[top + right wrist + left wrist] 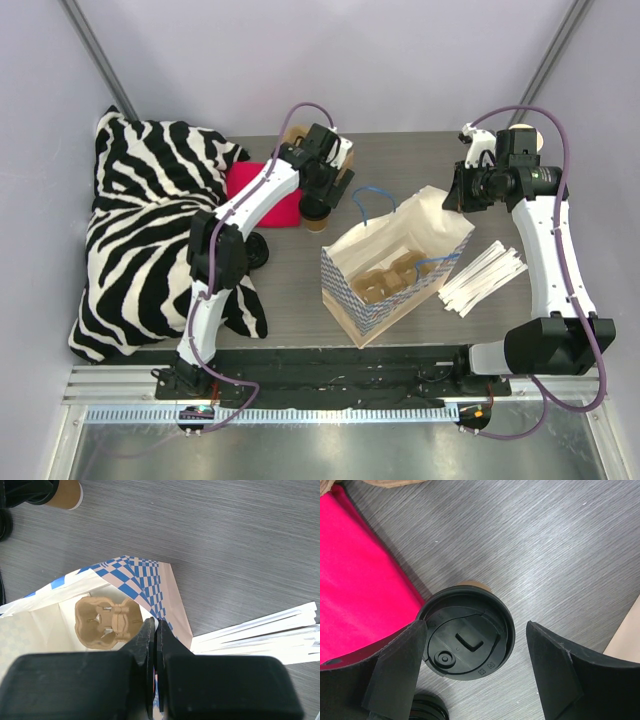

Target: Pack the takeout coffee

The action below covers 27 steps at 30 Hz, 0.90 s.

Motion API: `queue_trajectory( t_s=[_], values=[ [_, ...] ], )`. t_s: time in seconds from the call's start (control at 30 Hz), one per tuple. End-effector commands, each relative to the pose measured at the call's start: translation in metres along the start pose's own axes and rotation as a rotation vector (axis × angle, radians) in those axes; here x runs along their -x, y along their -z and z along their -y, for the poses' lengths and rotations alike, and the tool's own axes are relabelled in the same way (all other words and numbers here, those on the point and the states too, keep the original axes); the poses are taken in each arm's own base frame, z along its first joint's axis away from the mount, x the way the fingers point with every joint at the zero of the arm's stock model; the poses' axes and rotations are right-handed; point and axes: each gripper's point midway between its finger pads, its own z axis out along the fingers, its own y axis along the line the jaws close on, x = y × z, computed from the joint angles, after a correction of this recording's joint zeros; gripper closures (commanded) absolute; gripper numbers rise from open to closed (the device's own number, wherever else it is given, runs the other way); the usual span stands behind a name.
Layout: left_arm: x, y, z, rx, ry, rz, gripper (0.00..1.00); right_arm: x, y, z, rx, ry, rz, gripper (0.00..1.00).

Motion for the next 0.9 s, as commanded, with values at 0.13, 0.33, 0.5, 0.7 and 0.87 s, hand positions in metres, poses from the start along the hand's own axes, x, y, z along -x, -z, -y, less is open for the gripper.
queue_trajectory(
  t_s=[0.13, 0.33, 0.5, 0.7, 0.87],
  values=[
    [0.025, 0.049, -0.004, 0.031, -0.014, 0.091, 0.13, 0.003, -0.001, 0.000, 0.012, -0.006, -0.005, 0.99],
    [0.019, 0.045, -0.007, 0.037, -0.048, 0.070, 0.12, 0.005, -0.002, 0.000, 0.014, -0.007, -0.005, 0.99],
    [0.010, 0.038, -0.009, 0.031, -0.057, 0.043, 0.11, 0.006, -0.001, 0.001, 0.011, -0.001, -0.006, 0.99],
    [0.005, 0.033, -0.014, 0.031, -0.060, 0.024, 0.11, 0.005, -0.003, 0.000, 0.021, -0.004, -0.011, 0.99],
    [0.002, 0.030, -0.016, 0.029, -0.065, 0.013, 0.11, 0.007, -0.004, 0.001, 0.021, -0.004, -0.011, 0.99]
  ],
)
